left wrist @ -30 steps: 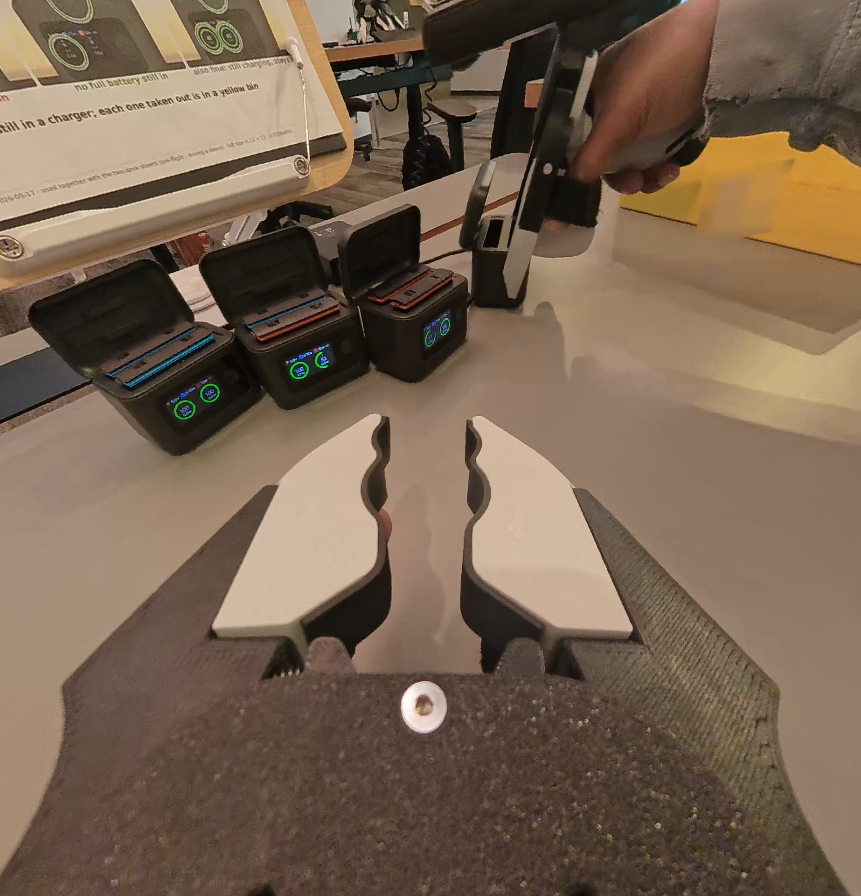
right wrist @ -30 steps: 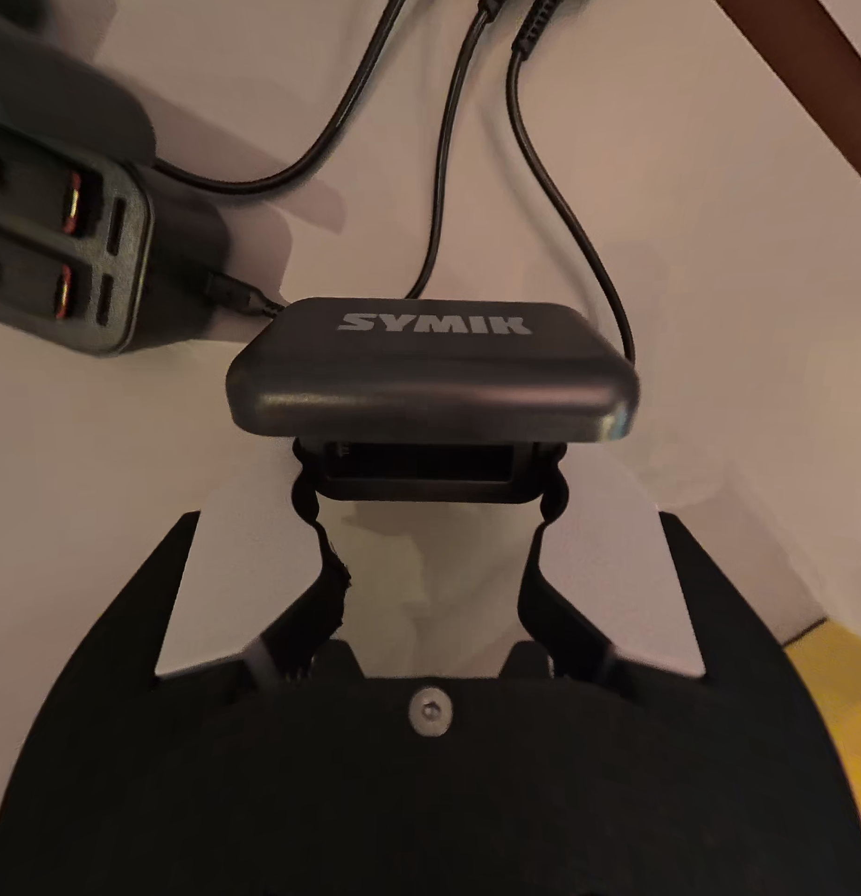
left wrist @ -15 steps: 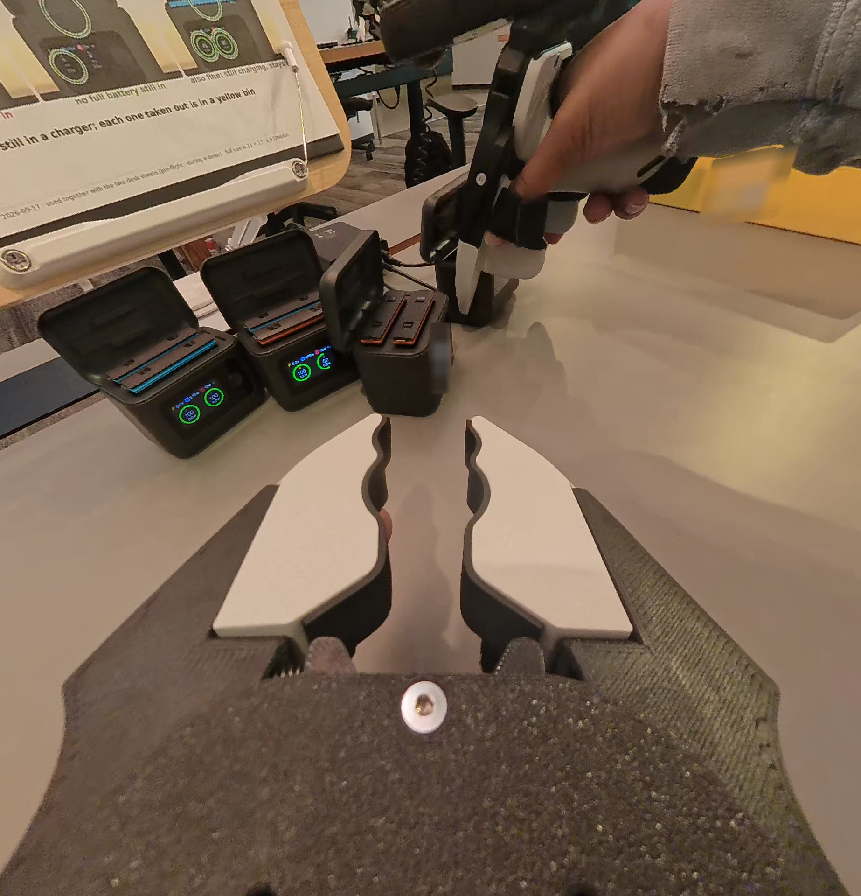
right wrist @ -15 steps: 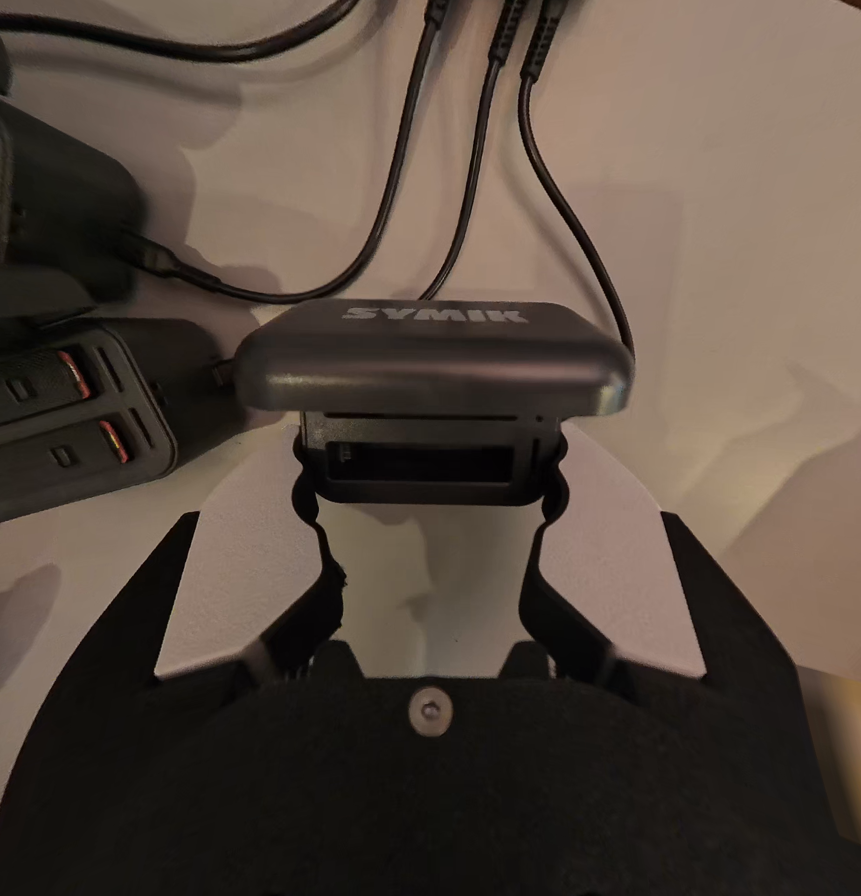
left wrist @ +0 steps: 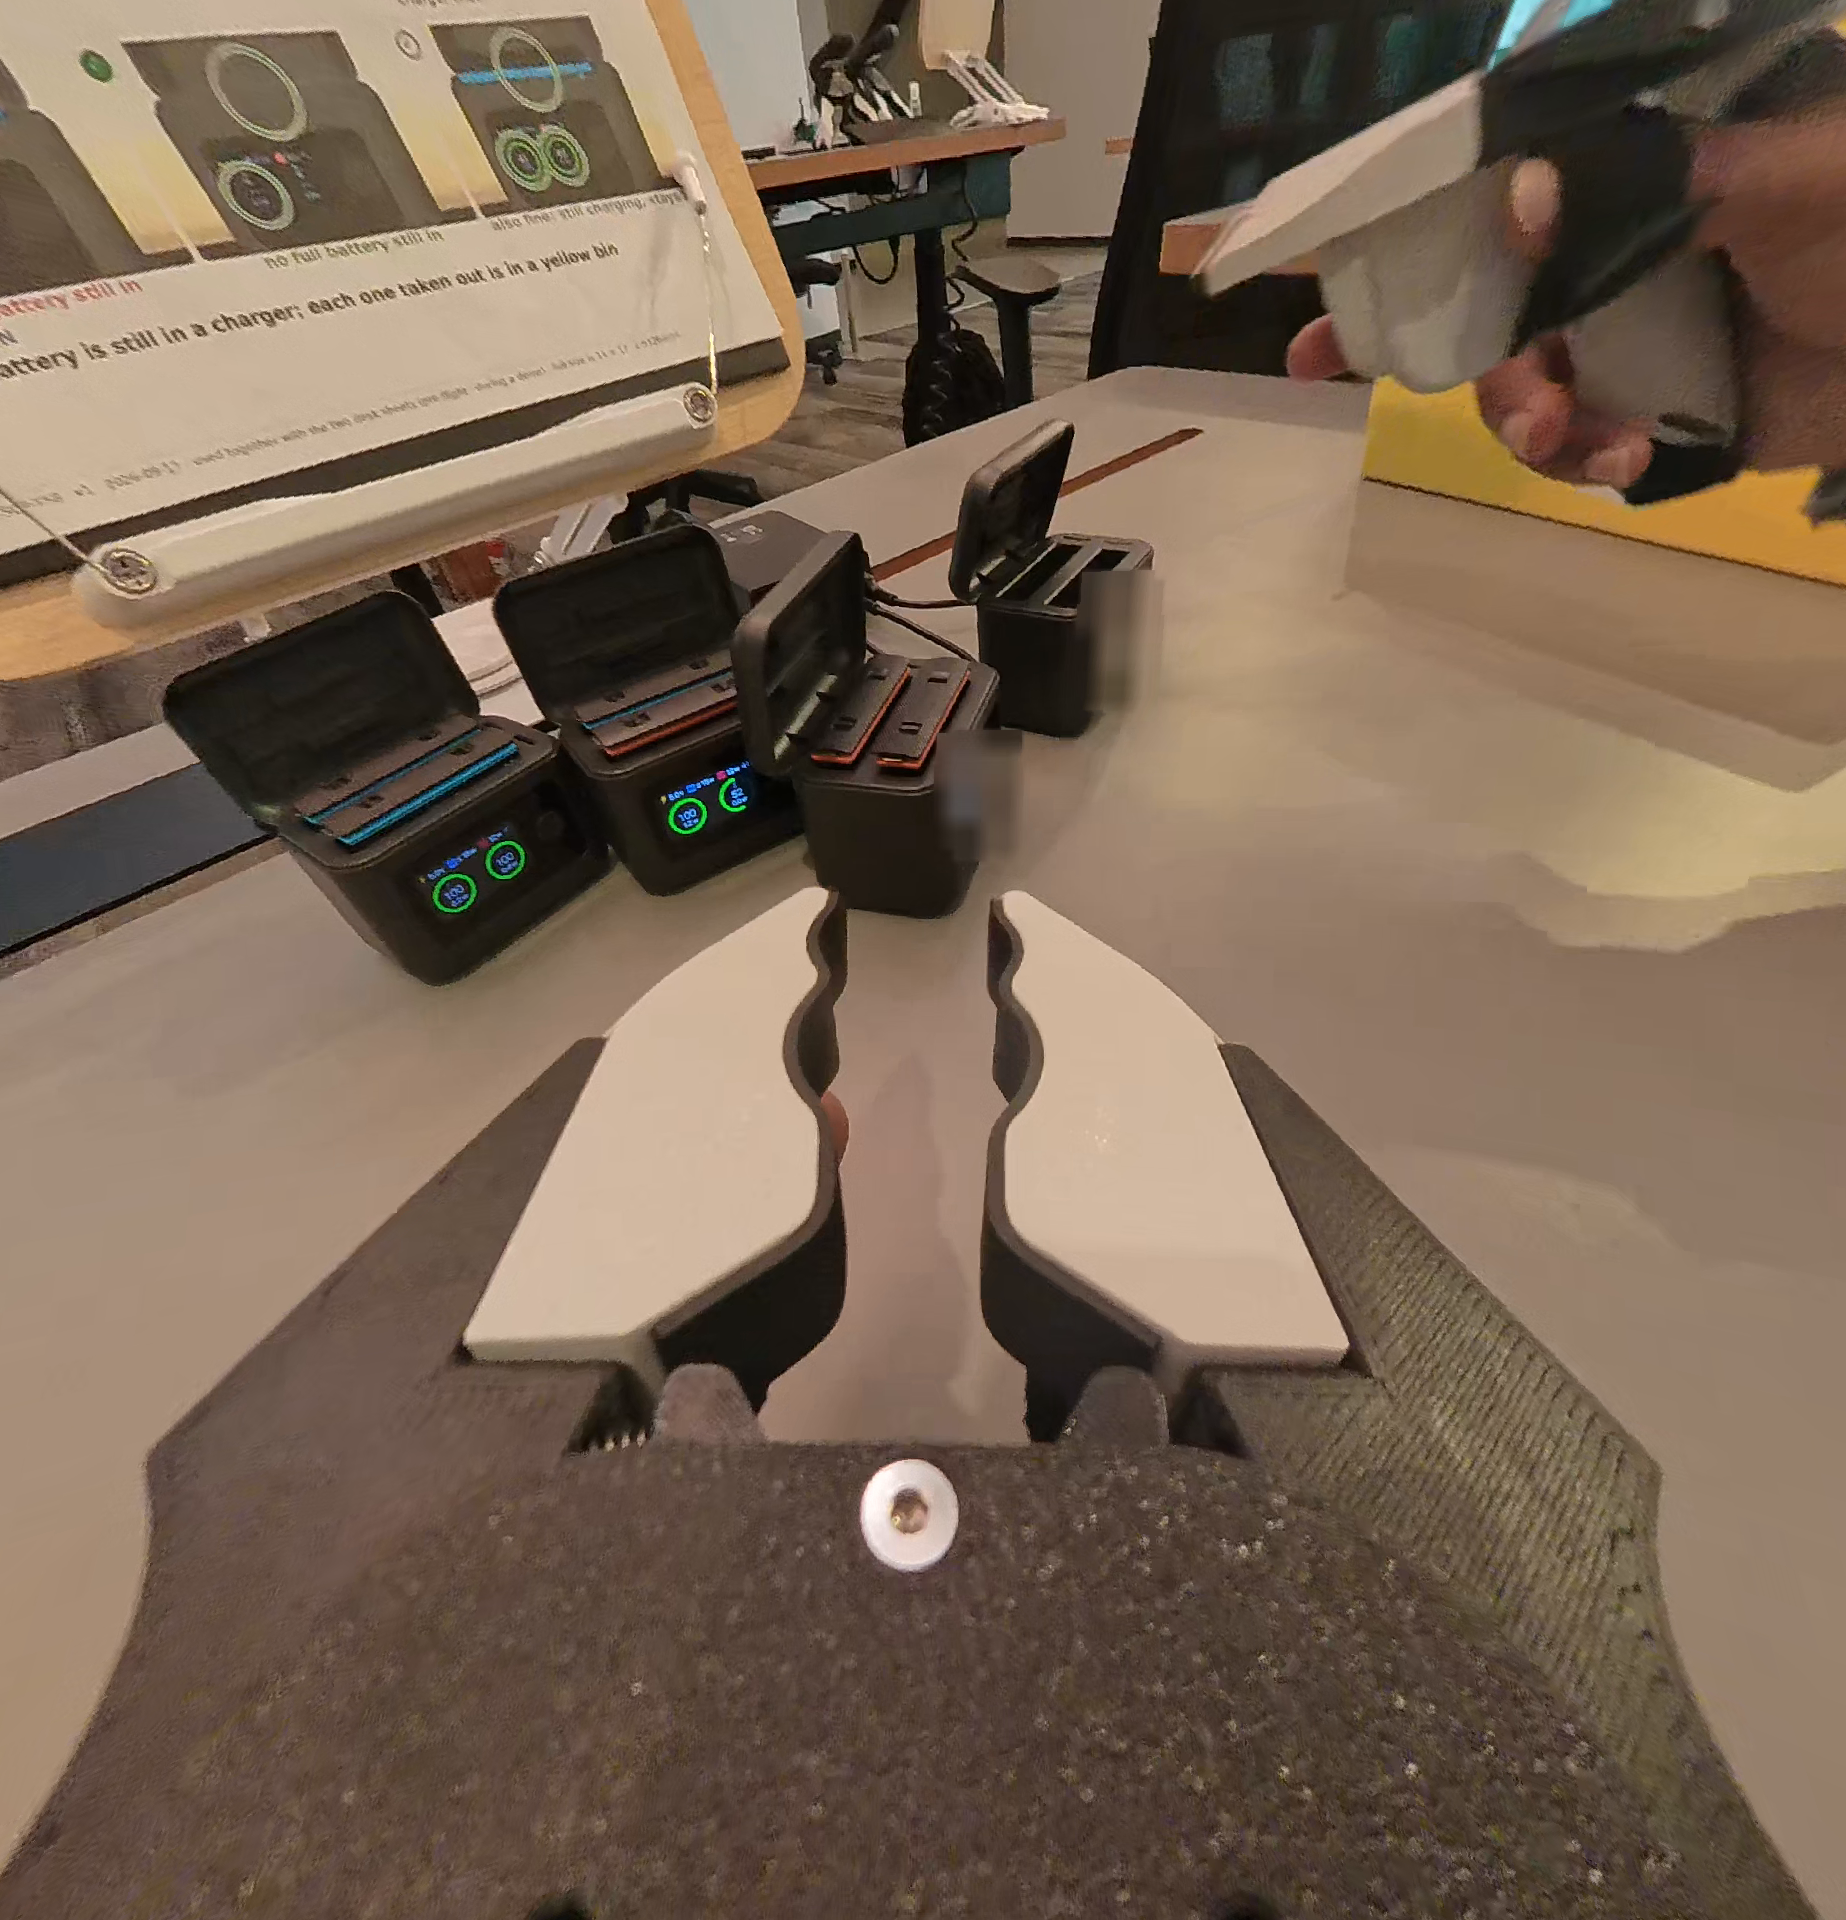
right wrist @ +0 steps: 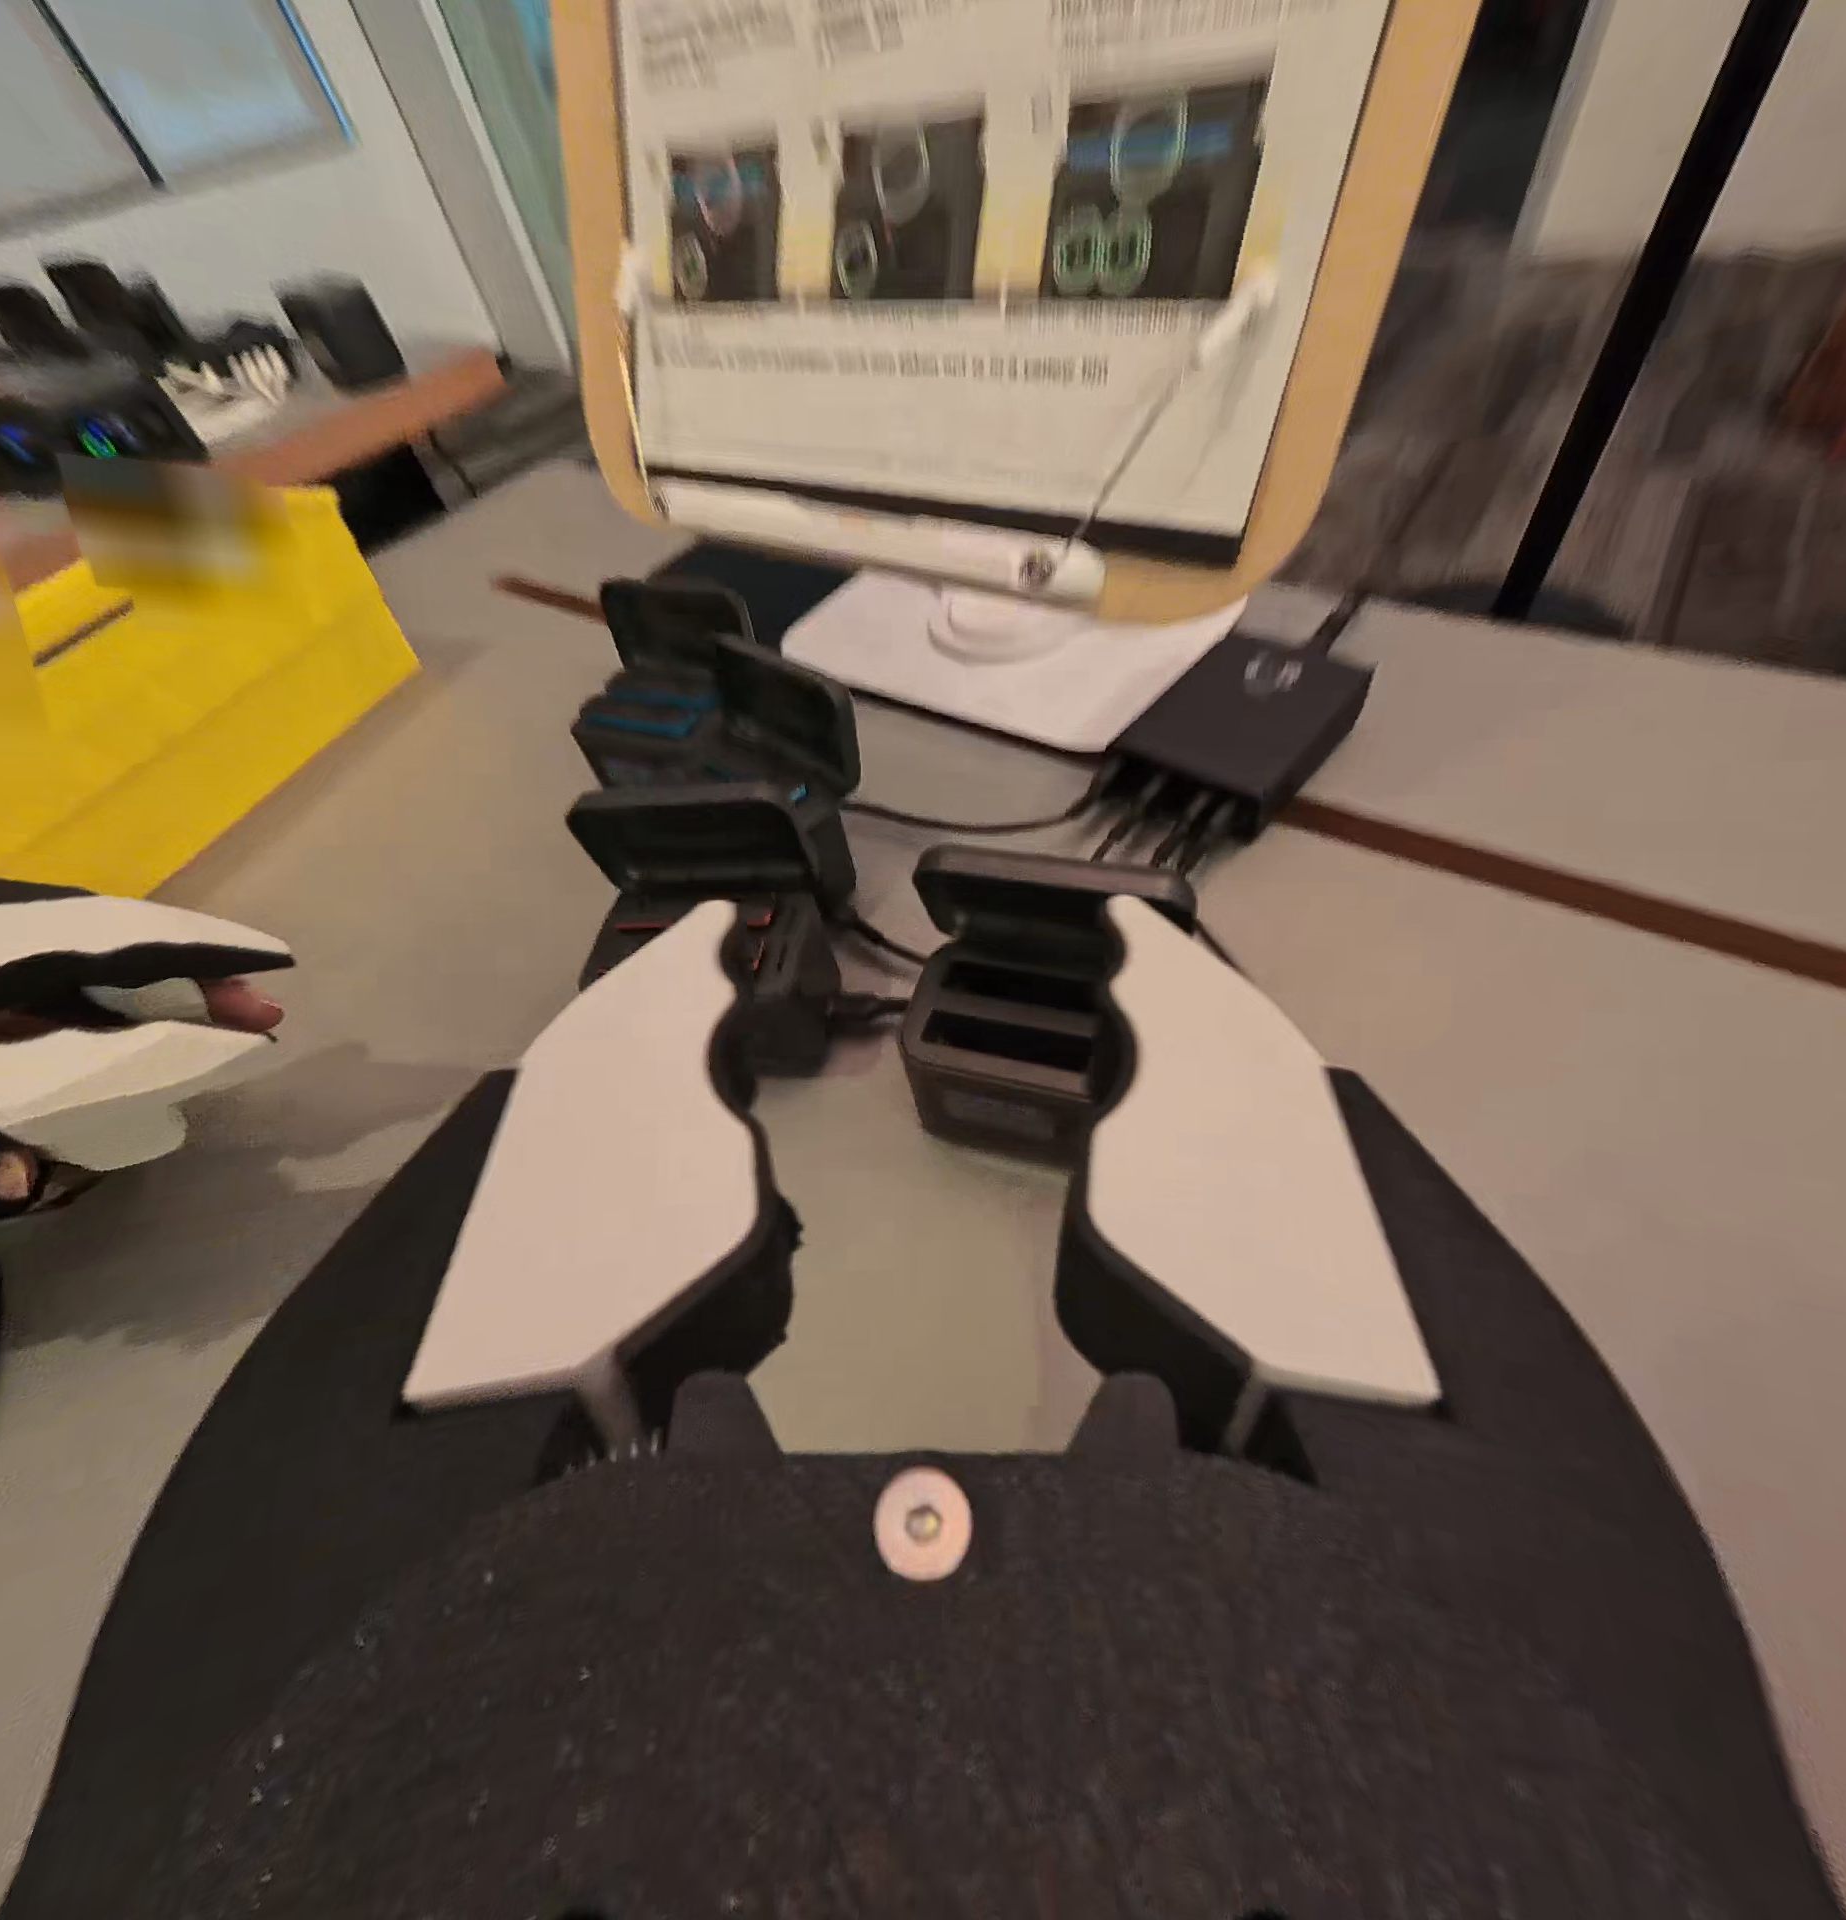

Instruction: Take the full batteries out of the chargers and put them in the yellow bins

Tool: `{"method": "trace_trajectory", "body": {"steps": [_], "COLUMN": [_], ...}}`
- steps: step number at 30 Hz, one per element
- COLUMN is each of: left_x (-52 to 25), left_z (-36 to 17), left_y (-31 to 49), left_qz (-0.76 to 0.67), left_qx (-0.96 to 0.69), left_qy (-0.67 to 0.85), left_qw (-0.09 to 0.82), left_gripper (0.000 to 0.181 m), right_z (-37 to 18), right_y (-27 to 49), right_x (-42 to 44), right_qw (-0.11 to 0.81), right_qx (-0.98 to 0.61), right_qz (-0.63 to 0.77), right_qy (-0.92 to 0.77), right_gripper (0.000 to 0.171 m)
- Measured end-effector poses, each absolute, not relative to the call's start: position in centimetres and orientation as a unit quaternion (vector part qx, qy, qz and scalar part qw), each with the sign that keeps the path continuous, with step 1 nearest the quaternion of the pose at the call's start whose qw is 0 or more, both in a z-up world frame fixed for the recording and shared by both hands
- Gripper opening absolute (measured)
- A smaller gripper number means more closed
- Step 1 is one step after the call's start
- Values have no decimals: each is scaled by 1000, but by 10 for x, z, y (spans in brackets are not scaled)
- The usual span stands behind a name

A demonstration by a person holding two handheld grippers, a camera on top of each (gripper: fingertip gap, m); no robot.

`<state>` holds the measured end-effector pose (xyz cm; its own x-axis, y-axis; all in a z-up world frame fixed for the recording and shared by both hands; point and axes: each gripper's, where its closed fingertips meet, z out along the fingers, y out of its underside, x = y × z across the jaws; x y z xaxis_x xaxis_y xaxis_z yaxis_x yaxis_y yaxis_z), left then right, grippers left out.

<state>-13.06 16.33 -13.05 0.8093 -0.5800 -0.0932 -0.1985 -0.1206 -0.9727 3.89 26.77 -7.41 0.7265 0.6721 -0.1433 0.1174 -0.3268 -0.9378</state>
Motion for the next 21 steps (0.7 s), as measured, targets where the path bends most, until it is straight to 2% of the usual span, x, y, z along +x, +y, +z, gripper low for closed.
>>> {"method": "trace_trajectory", "body": {"steps": [4, 7, 10, 16, 21], "left_x": [-142, -160, -184, -274, -386], "left_z": [-119, -104, -76, 2, 35], "left_y": [165, 168, 165, 151, 166], "left_qz": [-144, -113, -81, 26, 81], "left_qx": [-728, -718, -705, -689, -766], "left_qy": [239, 212, 174, 130, 80], "left_qw": [626, 653, 683, 713, 633], "left_gripper": [13, 6, 0, 0, 2], "right_z": [-64, -75, -91, -97, -92], "right_y": [243, 235, 232, 233, 231], "right_x": [47, 50, 50, 54, 54], "right_qw": [609, 642, 645, 629, 624], "right_qx": [-707, -688, -687, -692, -691], "right_qz": [260, 229, 204, 218, 243], "right_qy": [-248, -247, -265, -279, -274], "right_gripper": [15, 0, 0, 0, 0]}}
